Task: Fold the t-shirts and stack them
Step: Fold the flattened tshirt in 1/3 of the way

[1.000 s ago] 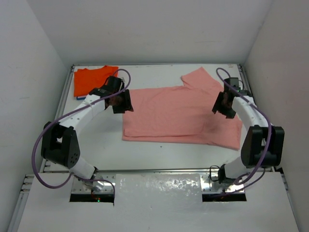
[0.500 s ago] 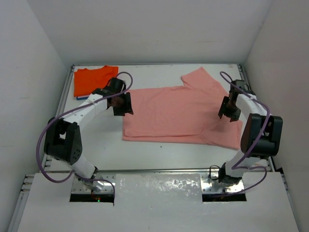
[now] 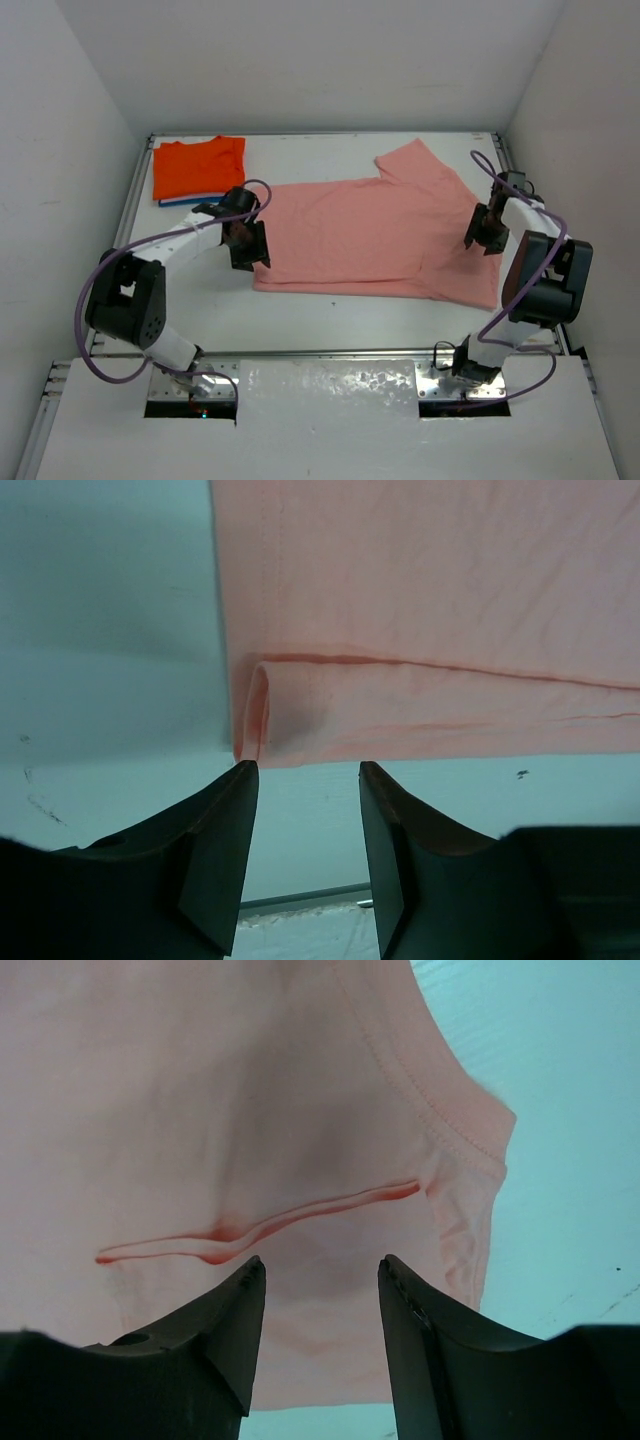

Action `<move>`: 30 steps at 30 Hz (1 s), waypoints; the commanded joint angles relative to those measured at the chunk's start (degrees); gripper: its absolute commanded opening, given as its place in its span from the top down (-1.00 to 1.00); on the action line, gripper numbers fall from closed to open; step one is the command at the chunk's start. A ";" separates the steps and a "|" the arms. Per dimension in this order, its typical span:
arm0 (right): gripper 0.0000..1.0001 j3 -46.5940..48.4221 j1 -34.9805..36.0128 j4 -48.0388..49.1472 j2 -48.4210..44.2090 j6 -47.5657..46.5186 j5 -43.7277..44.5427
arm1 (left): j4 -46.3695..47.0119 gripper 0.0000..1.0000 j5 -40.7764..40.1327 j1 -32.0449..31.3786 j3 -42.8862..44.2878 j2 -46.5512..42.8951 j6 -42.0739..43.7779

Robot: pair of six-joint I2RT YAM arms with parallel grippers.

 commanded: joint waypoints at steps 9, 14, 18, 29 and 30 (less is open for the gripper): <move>0.08 -1.68 -2.36 3.52 2.56 -1.60 0.89 | 3.09 0.15 0.41 -0.59 -0.28 1.20 0.20; 0.11 -2.91 -2.53 4.22 2.48 -1.78 2.91 | 4.32 0.15 -0.03 -0.59 0.42 2.08 0.81; 0.12 -3.44 -2.45 4.13 2.30 -1.78 5.45 | 4.67 0.15 0.59 -0.59 0.86 3.13 1.34; 0.15 -5.28 -2.71 6.24 0.55 -1.86 7.92 | 2.04 0.22 -1.69 -0.51 2.18 5.07 1.96; 0.15 -5.46 -2.71 6.41 0.46 -1.86 7.83 | 1.86 0.22 -1.69 -0.59 2.27 4.98 1.61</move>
